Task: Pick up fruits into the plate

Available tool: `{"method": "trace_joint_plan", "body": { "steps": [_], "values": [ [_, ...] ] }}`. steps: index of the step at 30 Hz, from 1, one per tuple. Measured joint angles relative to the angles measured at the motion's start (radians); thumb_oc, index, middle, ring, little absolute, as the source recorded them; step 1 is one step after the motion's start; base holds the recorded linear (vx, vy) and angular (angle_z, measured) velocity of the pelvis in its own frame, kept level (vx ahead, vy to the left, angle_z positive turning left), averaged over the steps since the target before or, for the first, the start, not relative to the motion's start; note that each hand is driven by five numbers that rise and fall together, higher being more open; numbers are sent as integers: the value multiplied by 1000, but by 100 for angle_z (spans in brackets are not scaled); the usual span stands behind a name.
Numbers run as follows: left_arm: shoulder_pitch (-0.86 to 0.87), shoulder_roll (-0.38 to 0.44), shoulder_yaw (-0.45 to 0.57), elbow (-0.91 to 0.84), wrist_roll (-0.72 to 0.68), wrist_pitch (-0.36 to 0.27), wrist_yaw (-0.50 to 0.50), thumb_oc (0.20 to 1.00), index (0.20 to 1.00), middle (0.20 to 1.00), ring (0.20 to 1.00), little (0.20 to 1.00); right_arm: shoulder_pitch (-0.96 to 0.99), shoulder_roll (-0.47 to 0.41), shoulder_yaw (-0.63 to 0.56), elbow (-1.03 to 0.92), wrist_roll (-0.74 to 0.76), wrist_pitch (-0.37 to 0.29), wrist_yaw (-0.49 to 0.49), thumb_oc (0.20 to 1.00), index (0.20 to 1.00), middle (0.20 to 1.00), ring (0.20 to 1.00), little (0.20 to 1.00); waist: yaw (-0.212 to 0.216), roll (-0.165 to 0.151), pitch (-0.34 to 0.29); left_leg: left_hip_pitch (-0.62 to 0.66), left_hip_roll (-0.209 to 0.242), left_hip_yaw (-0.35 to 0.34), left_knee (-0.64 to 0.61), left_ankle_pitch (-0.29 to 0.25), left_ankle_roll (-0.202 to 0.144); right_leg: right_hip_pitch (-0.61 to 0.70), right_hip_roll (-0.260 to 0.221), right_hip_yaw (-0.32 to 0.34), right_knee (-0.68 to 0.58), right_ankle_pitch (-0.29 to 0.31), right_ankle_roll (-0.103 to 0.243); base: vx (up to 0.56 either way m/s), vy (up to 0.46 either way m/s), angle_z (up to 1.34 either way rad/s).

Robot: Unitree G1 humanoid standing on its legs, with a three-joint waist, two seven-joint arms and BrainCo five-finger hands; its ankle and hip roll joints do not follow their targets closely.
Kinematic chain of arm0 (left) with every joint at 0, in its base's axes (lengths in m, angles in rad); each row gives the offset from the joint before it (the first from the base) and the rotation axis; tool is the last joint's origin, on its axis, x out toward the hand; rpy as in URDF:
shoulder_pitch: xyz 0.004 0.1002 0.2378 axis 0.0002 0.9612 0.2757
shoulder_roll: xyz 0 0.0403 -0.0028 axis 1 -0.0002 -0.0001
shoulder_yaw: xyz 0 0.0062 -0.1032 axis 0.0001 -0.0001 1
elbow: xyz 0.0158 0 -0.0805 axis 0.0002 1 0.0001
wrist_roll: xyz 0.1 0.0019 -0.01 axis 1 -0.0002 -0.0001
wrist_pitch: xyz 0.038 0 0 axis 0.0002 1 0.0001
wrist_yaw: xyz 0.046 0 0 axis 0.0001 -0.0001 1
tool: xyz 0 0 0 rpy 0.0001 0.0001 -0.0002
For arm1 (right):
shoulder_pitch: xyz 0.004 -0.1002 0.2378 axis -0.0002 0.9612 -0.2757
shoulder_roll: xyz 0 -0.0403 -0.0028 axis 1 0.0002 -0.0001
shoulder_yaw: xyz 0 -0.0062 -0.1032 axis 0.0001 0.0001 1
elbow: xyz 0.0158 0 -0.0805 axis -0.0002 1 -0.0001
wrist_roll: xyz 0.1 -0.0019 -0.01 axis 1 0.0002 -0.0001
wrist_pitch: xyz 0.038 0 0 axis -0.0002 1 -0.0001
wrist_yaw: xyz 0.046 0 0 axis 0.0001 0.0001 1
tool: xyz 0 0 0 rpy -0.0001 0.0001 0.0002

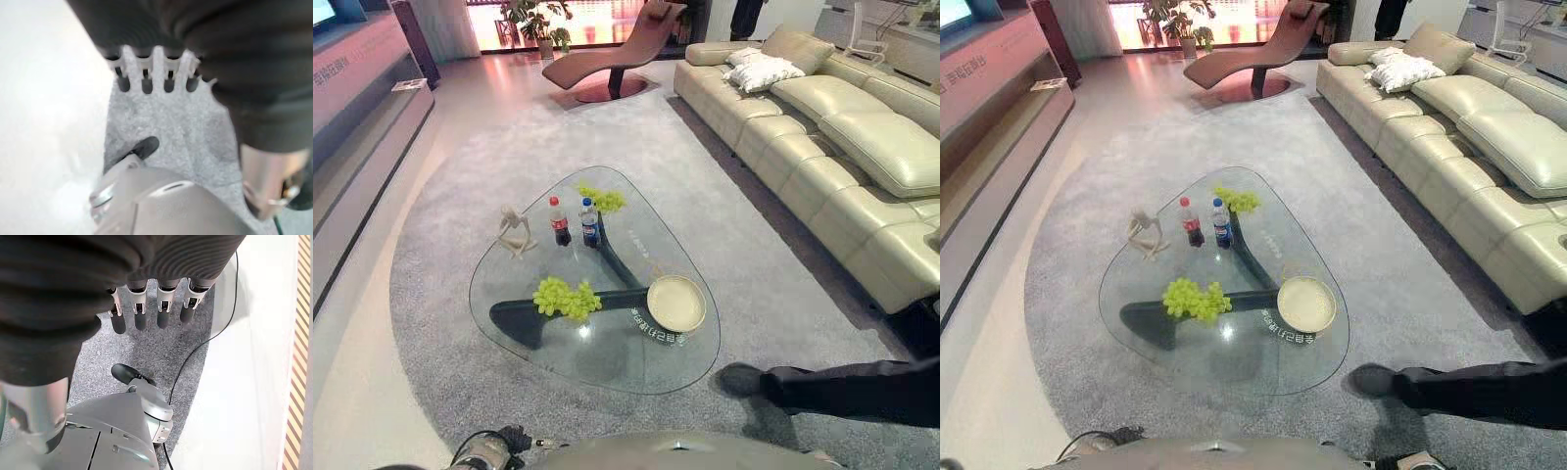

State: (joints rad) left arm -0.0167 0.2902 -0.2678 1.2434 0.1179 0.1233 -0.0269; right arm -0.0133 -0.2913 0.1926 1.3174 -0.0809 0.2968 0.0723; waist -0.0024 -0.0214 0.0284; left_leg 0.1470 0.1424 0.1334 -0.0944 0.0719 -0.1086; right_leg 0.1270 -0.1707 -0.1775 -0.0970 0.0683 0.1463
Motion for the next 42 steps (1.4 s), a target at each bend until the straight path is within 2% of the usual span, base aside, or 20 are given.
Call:
{"method": "trace_joint_plan", "body": {
  "steps": [3,16,18,26,29,32,36,40,42],
  "values": [
    [0,0,0,0,0,-18,0,1000,1000,1000,1000,1000,0,0,0,0,0,1,0,1000,1000,1000,1000,1000,-1,1,0,0,0,0,0,0,0,-1,0,0,0,0,0,21,-7,-30],
    [0,0,-1,0,2,-23,43,1000,1000,1000,1000,1000,0,0,0,2,0,0,0,1000,1000,1000,1000,1000,-2,2,-1,0,0,1,0,0,0,-1,0,1,0,0,0,0,0,0],
    [0,0,-1,0,2,-43,64,1000,1000,1000,1000,1000,1,0,0,2,0,0,0,1000,1000,1000,1000,1000,-3,2,-1,0,0,3,0,0,0,-1,0,2,0,0,0,15,-1,0],
    [-5,10,1,-24,-10,-193,217,1000,1000,1000,1000,1000,0,-2,-1,8,0,-1,0,1000,1000,1000,1000,1000,-6,8,3,-5,1,10,0,0,0,-16,0,7,0,1,-1,-9,1,-2],
    [-18,23,1,-70,-10,-233,279,1000,1000,1000,1000,1000,-1,-9,-1,10,0,-2,0,1000,1000,1000,1000,1000,-7,15,23,-6,1,10,0,0,0,-17,1,7,0,1,-1,0,0,0],
    [-35,46,-1,-138,-3,-259,368,1000,1000,1000,1000,1000,-5,-26,-1,10,1,-9,1,1000,1000,1000,1000,1000,-8,28,37,-21,1,11,0,1,1,-34,1,11,0,2,-3,-60,19,-3],
    [-111,97,1,-233,-2,-259,488,1000,1000,1000,1000,1000,-41,-60,7,5,4,-10,-4,1000,1000,1000,1000,1000,-19,47,77,-54,0,16,3,9,-1,-73,3,28,4,20,-10,-104,41,-8],
    [-186,128,7,-277,4,-257,571,1000,1000,1000,1000,1000,-60,-64,19,-4,15,-18,-16,1000,1000,1000,1000,1000,-36,51,118,-71,0,25,5,13,-4,-98,5,36,5,29,-12,-98,40,-7],
    [-224,145,7,-315,63,-257,617,1000,1000,1000,1000,1000,-81,-64,21,-5,24,-37,-21,1000,1000,1000,1000,1000,-36,50,151,-75,0,31,5,14,-5,-104,5,42,5,31,-13,-181,30,-9]
  ]
}}
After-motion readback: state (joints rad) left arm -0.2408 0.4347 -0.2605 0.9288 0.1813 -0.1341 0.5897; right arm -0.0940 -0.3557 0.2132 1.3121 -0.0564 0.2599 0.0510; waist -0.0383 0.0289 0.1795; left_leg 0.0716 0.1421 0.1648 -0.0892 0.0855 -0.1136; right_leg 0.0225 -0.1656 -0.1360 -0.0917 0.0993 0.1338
